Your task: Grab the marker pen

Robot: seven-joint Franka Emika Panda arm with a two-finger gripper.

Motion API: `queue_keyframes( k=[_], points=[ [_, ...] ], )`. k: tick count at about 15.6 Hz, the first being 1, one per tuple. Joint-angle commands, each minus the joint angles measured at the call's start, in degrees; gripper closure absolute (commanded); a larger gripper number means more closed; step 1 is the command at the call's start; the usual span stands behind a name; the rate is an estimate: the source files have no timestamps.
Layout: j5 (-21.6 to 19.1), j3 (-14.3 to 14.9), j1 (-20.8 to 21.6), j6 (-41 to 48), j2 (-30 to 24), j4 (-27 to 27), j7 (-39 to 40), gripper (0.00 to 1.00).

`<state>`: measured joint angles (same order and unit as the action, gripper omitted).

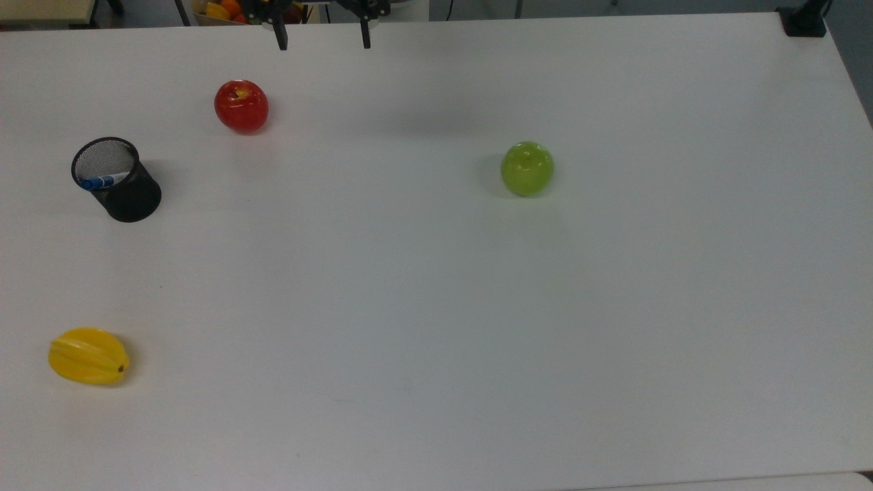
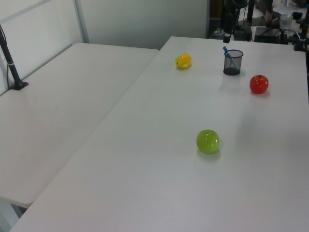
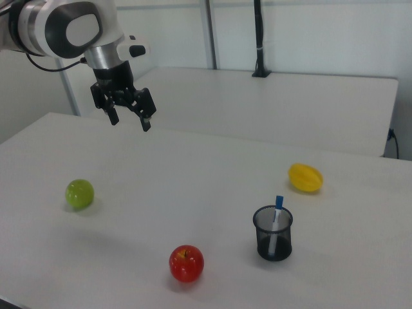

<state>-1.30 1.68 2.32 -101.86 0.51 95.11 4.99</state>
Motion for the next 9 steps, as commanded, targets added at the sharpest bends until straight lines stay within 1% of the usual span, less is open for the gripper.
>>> queue_keyframes(
  k=[1,4,6,7,9],
  points=[
    [0.0,0.7,-0.2,-0.3,-1.2,0.9,2.1,0.0],
    [0.5,1.0,-1.6,-2.7,-1.2,0.7,3.6,0.0],
    [2.7,2.4,-1.9,-4.9,-1.0,0.8,5.1,0.0],
    [3.1,2.8,-1.9,-6.0,-0.9,0.8,5.1,0.0],
    [3.2,5.2,-2.1,-9.0,-0.6,0.9,5.2,0.0]
  ],
)
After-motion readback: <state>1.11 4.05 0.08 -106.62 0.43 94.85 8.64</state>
